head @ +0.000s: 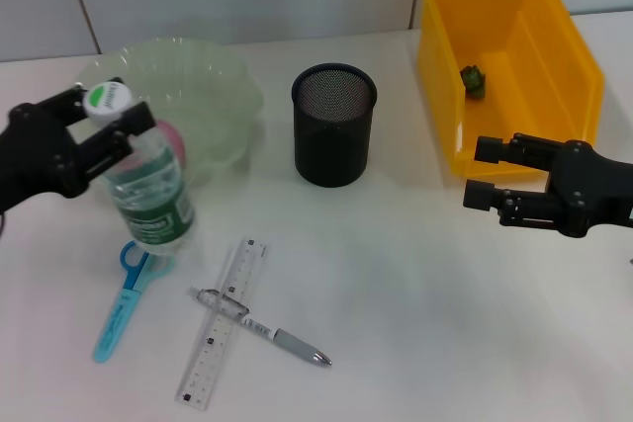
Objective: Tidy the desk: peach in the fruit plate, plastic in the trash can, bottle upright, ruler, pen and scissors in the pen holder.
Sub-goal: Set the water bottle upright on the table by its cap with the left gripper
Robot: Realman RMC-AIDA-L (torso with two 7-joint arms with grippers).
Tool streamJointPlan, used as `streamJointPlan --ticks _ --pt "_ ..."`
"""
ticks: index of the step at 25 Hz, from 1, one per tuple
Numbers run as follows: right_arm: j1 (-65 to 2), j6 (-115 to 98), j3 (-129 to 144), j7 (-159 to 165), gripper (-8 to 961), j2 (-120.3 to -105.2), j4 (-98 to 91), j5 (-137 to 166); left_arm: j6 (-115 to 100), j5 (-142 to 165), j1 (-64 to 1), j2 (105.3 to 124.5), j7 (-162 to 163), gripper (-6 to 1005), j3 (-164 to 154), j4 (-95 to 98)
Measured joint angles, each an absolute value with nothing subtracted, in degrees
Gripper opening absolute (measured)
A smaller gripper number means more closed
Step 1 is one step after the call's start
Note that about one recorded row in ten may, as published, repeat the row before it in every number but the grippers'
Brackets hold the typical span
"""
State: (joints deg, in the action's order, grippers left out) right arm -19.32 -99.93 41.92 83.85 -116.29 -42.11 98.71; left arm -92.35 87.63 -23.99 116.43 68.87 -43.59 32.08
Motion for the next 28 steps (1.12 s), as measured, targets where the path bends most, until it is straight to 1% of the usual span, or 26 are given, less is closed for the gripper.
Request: streamJointPlan --ticks 1,5,10,15,28 --pt "-19.32 -99.93 41.92 83.85 810 -116.29 -42.11 98.71 -92.35 87.63 -23.99 116.43 68.87 460 -43.59 32.08" --pt "-19.25 -100.10 41.93 83.85 809 -116.27 -42.10 98.71 -92.37 87.71 -25.06 117.48 68.42 461 -44.63 32.06" --pt "-19.07 -100.29 41.93 83.84 809 -116.28 -42.09 98.70 -91.94 87.74 -26.42 118.02 67.94 463 -45.51 31.59" --pt "-19.02 -100.39 41.92 83.61 809 -116.30 -41.65 98.70 -91.36 87.74 -27.96 118.12 66.85 464 -45.61 29.44" --pt "-18.81 -100.96 41.92 83.44 809 -116.36 -41.57 98.69 -89.22 87.41 -27.68 118.31 65.97 467 -46.15 29.02"
